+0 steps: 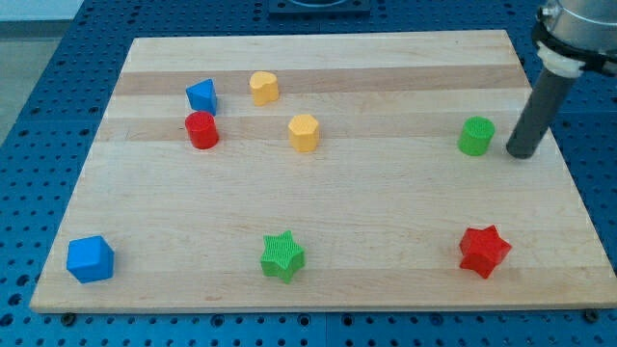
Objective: Move the green circle towards the hexagon
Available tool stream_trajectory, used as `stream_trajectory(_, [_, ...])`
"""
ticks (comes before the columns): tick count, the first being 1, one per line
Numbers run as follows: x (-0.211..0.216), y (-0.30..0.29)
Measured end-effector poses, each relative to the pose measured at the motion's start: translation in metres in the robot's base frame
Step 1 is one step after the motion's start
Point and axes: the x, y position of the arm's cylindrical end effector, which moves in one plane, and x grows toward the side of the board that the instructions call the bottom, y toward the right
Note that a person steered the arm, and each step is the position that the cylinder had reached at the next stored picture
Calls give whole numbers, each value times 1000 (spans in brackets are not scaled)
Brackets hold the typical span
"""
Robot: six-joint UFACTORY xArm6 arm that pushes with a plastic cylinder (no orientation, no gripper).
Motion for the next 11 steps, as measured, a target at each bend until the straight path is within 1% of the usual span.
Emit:
stream_trajectory(2, [0,0])
stream_trajectory(5, [-1,-51])
stream_trajectory(6, [-1,-47])
stream_trajectory(7, [-10,-26])
stream_trajectory(8, [-27,-19])
stream_trajectory(9, [-27,-19])
stream_trajectory(10, [-27,-29])
stream_trajectory(11, [-33,-60])
